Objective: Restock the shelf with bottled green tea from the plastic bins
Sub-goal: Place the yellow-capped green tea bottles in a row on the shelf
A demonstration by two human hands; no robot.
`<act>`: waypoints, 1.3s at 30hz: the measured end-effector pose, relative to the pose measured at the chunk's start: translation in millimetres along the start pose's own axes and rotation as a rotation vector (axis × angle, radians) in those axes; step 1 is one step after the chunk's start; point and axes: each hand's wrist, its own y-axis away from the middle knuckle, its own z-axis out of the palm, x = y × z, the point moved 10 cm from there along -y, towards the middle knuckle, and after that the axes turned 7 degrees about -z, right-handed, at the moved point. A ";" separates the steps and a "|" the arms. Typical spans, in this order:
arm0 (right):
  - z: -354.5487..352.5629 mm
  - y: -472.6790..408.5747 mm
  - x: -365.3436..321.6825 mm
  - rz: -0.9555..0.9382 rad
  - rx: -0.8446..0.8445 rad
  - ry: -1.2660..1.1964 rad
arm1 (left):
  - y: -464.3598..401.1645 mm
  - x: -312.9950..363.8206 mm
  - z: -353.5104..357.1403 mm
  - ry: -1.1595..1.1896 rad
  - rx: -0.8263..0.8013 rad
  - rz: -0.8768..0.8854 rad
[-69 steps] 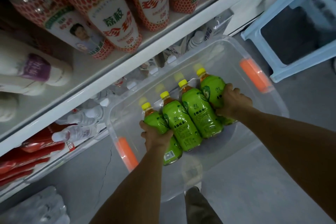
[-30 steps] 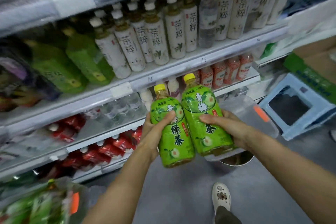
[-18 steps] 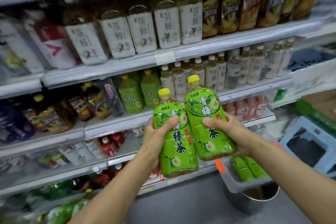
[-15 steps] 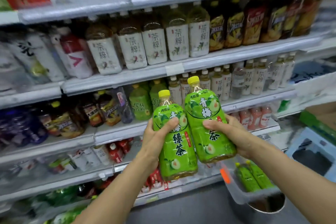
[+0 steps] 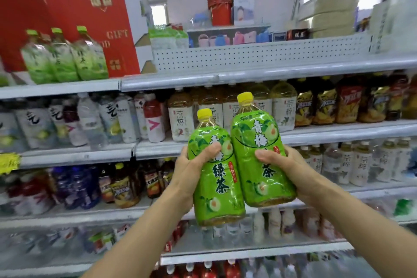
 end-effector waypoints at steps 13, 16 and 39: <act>11.0 -125.0 -73.9 -0.156 -0.140 0.067 | -62.9 101.3 -10.7 0.036 0.107 0.163; 24.6 -152.2 -78.7 -0.175 -0.169 0.053 | -68.5 118.0 -23.0 0.060 0.126 0.185; 209.8 -378.1 -142.7 -0.460 -0.014 0.002 | -163.0 279.0 -222.9 0.017 0.063 0.298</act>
